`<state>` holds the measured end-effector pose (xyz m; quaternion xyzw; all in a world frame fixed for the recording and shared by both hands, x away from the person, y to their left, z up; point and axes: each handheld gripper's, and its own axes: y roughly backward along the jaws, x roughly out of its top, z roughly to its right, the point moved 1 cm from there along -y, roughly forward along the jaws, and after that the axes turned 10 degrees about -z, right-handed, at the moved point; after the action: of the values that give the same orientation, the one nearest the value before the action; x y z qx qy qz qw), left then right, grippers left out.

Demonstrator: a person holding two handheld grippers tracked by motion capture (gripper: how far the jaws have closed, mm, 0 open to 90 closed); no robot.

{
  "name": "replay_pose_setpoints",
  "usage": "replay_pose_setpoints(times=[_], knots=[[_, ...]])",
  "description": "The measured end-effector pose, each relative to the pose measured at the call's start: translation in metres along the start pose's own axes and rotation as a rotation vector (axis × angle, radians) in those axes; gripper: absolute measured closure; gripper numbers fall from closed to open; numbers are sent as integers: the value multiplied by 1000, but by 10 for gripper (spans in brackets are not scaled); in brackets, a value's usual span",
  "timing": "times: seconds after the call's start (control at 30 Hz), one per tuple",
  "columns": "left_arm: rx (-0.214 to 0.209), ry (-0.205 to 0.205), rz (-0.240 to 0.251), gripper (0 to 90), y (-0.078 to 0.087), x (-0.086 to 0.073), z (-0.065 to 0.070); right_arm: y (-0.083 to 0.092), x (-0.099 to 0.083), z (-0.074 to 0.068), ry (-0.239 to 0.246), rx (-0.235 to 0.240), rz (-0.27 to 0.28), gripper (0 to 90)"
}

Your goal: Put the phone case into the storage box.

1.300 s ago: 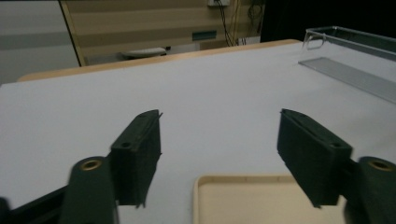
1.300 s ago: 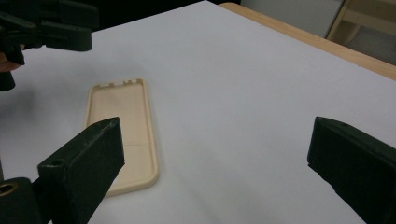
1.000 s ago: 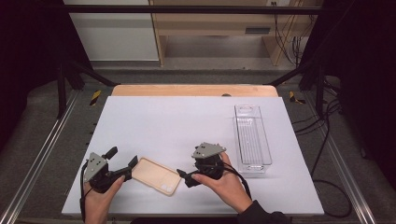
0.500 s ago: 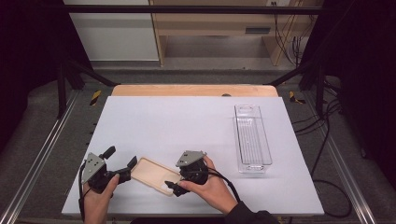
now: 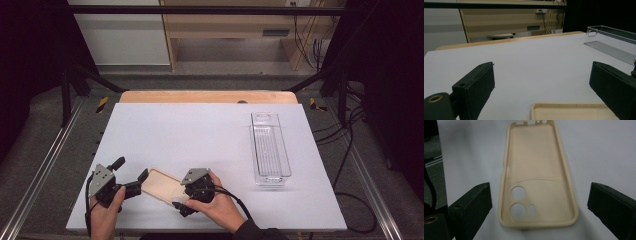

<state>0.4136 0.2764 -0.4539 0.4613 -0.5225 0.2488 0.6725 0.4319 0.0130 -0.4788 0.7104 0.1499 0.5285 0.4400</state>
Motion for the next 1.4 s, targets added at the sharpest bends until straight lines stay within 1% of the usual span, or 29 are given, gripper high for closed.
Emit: replay_pose_setpoints(times=[0.13, 0.43, 0.47, 0.6, 0.8, 0.87, 0.9, 1.03, 1.07, 1.4], knots=[[-7, -4, -3, 54, -1, 0, 0, -8, -1, -2, 3, 12, -22, 61], [-14, -9, 4, 54, 0, 0, 1, -15, -1, -2, -7, 5, -40, 61], [-16, -13, 1, 54, 0, 0, 1, -17, -1, -2, 3, 0, -45, 62], [-23, -15, 0, 54, 0, 0, 1, -18, -1, -2, 4, -5, -57, 67], [-26, -17, 0, 54, -1, 0, 2, -19, -1, -2, 8, -7, -58, 74], [-27, -23, 0, 54, -1, 0, 3, -20, -2, -3, 22, -18, -63, 82], [-27, -25, 0, 54, -1, 0, 3, -20, -2, -4, 41, -32, -67, 85], [-30, -26, -1, 54, -1, 0, 3, -20, -2, -5, 44, -42, -67, 88], [-30, -26, 0, 54, -1, 0, 3, -20, -3, -6, 51, -43, -67, 95], [-30, -27, 4, 54, -1, 0, 3, -20, -3, -5, 57, -41, -64, 118]])
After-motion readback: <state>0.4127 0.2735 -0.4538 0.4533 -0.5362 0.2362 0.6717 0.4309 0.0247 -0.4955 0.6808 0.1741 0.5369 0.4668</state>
